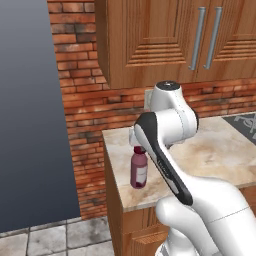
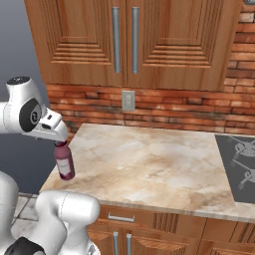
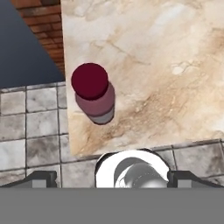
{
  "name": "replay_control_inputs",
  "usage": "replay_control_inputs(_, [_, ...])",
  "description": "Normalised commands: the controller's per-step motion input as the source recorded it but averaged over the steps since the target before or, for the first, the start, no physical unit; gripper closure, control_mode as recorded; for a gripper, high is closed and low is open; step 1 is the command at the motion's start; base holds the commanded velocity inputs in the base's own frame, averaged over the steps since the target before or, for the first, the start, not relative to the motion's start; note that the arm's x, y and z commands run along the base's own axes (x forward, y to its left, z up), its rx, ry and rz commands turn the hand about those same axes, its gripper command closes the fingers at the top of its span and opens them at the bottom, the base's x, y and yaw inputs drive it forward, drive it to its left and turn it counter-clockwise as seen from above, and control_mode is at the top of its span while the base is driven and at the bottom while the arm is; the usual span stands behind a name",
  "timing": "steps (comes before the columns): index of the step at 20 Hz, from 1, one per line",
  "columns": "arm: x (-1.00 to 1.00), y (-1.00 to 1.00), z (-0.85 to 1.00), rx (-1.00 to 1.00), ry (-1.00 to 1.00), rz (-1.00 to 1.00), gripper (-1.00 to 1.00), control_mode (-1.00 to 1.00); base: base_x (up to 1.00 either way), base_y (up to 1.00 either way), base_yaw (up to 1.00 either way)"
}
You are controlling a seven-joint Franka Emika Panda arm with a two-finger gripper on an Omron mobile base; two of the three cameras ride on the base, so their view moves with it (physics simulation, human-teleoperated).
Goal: Place the drinks on the dining counter in a tight cluster.
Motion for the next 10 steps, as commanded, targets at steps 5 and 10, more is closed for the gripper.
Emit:
replay_control_inputs(5, [0.31,0.03,-0.14,0.00,0.03,0.00,-1.00,-1.00,0.00,0.00,0.00])
replay_control_inputs(10, [0.33,0.09,-0.21,0.00,0.05,0.00,-1.00,-1.00,0.00,0.00,0.00])
